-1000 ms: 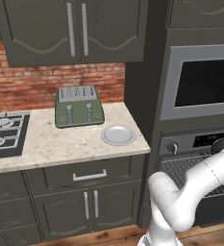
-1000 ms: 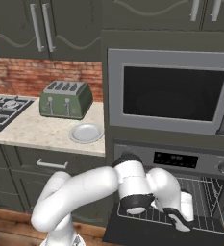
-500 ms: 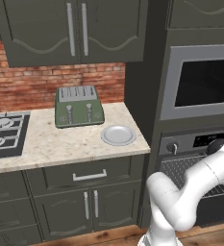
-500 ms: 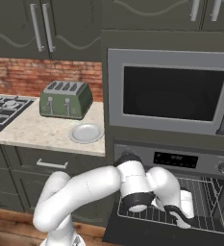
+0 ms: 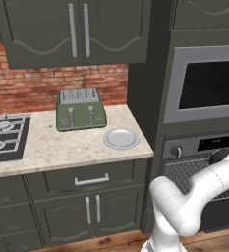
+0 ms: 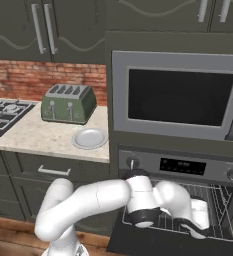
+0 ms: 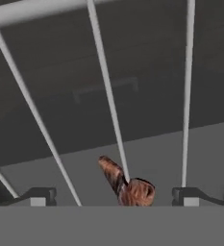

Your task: Take the fish from the oven and place it on the plate on the counter.

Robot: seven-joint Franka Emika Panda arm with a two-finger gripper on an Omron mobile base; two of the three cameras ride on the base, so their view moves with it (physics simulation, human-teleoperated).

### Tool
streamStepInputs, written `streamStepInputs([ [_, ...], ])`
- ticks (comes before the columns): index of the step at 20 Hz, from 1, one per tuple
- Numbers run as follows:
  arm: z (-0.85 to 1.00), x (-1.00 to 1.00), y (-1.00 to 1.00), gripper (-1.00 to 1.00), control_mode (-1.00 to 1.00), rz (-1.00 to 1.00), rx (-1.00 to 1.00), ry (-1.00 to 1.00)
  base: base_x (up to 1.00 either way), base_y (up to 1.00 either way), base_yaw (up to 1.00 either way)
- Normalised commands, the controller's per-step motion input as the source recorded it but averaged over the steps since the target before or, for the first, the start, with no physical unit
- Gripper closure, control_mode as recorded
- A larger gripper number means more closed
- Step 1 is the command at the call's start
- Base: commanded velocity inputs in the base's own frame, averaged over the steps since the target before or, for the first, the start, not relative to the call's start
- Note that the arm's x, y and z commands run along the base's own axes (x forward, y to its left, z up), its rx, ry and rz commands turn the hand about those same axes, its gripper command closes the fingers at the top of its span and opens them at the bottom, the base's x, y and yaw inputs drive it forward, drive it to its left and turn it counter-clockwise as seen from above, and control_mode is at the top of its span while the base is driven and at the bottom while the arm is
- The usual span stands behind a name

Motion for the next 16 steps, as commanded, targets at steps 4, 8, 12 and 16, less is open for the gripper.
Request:
streamStepInputs([
  [4, -0.73, 0.26, 0.10, -1.00, -1.00, 0.09, 0.03, 0.06, 0.00, 0.00, 0.00],
  [8, -0.61, 0.25, 0.44, -1.00, -1.00, 0.06, -0.06, 0.00, 0.00, 0.00, 0.00],
  [12, -0.95, -0.17, 0.91, -1.00, -1.00, 0.03, -0.40, -0.03, 0.00, 0.00, 0.00],
  [16, -1.00, -0.63, 1.00, 1.00, -1.00, 0.00, -0.76, -0.04, 0.00, 0.00, 0.00],
])
